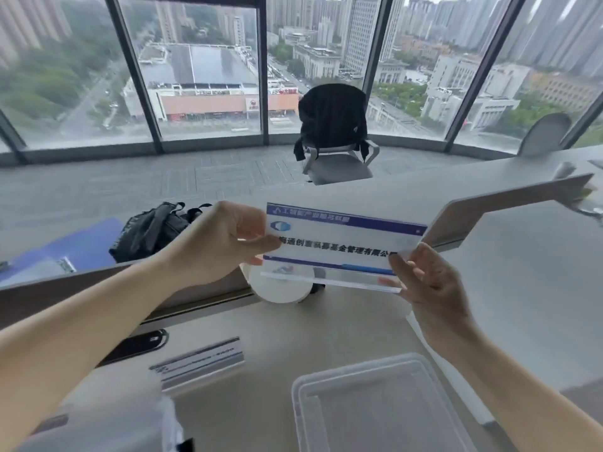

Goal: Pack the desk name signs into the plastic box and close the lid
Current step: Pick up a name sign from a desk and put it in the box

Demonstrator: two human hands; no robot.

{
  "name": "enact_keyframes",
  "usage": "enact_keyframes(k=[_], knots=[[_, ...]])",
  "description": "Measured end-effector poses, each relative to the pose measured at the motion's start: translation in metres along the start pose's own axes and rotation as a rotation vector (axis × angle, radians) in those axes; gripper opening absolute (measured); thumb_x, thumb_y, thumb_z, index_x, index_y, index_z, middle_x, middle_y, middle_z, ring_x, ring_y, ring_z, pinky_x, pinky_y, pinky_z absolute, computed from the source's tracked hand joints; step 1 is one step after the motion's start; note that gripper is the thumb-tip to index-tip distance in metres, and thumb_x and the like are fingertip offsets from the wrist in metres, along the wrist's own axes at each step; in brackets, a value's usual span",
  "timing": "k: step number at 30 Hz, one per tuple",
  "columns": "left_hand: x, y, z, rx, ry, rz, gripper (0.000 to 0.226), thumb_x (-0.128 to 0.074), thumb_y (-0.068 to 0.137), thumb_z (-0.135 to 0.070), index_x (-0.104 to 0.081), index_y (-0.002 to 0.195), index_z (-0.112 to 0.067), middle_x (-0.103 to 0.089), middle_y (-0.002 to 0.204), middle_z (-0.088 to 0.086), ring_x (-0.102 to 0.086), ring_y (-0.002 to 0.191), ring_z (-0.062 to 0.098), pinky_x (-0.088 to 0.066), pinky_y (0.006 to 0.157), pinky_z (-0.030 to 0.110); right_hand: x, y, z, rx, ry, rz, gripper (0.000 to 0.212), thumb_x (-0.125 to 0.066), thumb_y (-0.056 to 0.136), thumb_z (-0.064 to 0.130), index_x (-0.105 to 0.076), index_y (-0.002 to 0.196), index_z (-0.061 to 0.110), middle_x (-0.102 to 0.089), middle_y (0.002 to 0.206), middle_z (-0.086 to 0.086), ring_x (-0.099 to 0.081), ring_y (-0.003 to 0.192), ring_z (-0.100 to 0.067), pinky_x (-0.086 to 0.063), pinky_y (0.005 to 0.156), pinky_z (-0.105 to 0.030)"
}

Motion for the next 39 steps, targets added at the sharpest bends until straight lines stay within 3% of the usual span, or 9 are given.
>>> enact_keyframes(k=[8, 12, 16, 21, 25, 27, 30, 34, 39], knots=[[0.081, -0.164, -0.001, 0.14, 0.019, -0.232, 0.016, -0.072, 0.092, -0.008, -0.077, 0.106, -0.005, -0.081, 0.105, 0.004, -0.076, 0.102, 0.02, -0.064, 0.084, 0.039, -0.118, -0.062, 0.047, 0.027, 0.062, 0.256, 0.015, -0.064, 0.095, 0.008, -0.061, 0.085, -0.003, -0.071, 0.089, -0.012, -0.064, 0.085, -0.027, -0.062, 0.083, -0.042], [0.124, -0.254, -0.003, 0.172, 0.103, -0.324, 0.017, -0.076, 0.09, -0.011, -0.08, 0.105, -0.019, -0.081, 0.101, -0.007, -0.076, 0.098, 0.01, -0.057, 0.096, 0.03, -0.189, -0.112, 0.065, 0.007, 0.095, 0.381, 0.016, -0.062, 0.095, 0.003, -0.06, 0.082, -0.005, -0.06, 0.081, -0.008, -0.061, 0.083, -0.027, -0.053, 0.063, -0.011], [0.174, -0.325, -0.009, 0.169, 0.184, -0.45, 0.014, -0.081, 0.084, -0.007, -0.079, 0.093, -0.018, -0.081, 0.091, -0.003, -0.077, 0.088, 0.015, -0.059, 0.09, 0.032, -0.265, -0.155, 0.072, 0.005, 0.085, 0.535, 0.02, -0.064, 0.094, 0.004, -0.065, 0.075, 0.011, -0.065, 0.08, -0.002, -0.064, 0.076, -0.011, -0.06, 0.073, -0.023], [0.208, -0.382, 0.011, 0.201, 0.561, -0.39, 0.013, -0.081, 0.085, -0.029, -0.079, 0.098, -0.033, -0.075, 0.083, -0.019, -0.07, 0.079, -0.002, -0.052, 0.075, 0.015, -0.358, -0.205, 0.069, 0.017, 0.038, 0.668, 0.024, -0.064, 0.095, 0.009, -0.055, 0.083, -0.01, -0.058, 0.079, -0.009, -0.059, 0.073, -0.014, -0.062, 0.081, -0.034], [0.226, -0.409, 0.048, 0.258, 0.79, -0.253, 0.012, -0.07, 0.09, -0.043, -0.074, 0.092, -0.032, -0.071, 0.075, -0.015, -0.067, 0.072, 0.005, -0.057, 0.074, 0.032, -0.416, -0.242, 0.047, 0.02, -0.041, 0.658, 0.02, -0.064, 0.096, 0.013, -0.06, 0.091, -0.006, -0.067, 0.082, -0.012, -0.066, 0.078, -0.018, -0.061, 0.084, -0.045], [0.229, -0.419, 0.067, 0.275, 0.812, -0.231, 0.013, -0.07, 0.09, -0.042, -0.071, 0.089, -0.03, -0.068, 0.072, -0.012, -0.067, 0.07, 0.013, -0.058, 0.072, 0.036, -0.434, -0.256, 0.026, -0.033, -0.07, 0.58, 0.019, -0.068, 0.094, 0.027, -0.065, 0.106, 0.013, -0.072, 0.103, -0.008, -0.071, 0.091, -0.023, -0.058, 0.083, -0.043], [0.226, -0.431, 0.09, 0.32, 0.73, -0.285, 0.014, -0.071, 0.089, -0.039, -0.073, 0.089, -0.026, -0.069, 0.072, -0.01, -0.066, 0.067, 0.015, -0.058, 0.068, 0.033, -0.453, -0.275, -0.007, -0.264, 0.042, 0.369, 0.058, -0.077, 0.084, 0.035, -0.049, 0.134, 0.022, -0.054, 0.135, -0.001, -0.06, 0.119, -0.017, -0.057, 0.092, -0.042], [0.203, -0.432, 0.127, 0.414, 0.628, -0.316, 0.019, -0.069, 0.086, -0.029, -0.064, 0.07, -0.02, -0.063, 0.064, -0.005, -0.061, 0.065, 0.019, -0.055, 0.063, 0.034, -0.482, -0.32, -0.049, -0.695, 0.231, 0.352, 0.045, -0.068, 0.092, 0.009, -0.048, 0.132, 0.007, -0.064, 0.121, -0.011, -0.069, 0.096, -0.017, -0.063, 0.077, -0.034], [0.158, -0.425, 0.187, 0.618, 0.495, -0.198, 0.027, -0.063, 0.085, -0.026, -0.049, 0.063, -0.02, -0.062, 0.069, 0.0, -0.062, 0.067, 0.026, -0.054, 0.06, 0.03, -0.493, -0.336, -0.117, -0.813, 0.079, 0.376, 0.045, -0.063, 0.094, -0.002, -0.048, 0.136, 0.004, -0.069, 0.107, -0.006, -0.075, 0.083, -0.025, -0.061, 0.061, -0.032]])
Point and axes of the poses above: each hand's wrist, its own y-axis towards the middle knuckle, its own x-axis out of the back of the hand, z = x × y, the point moved 5 cm from there along y, towards the middle knuckle
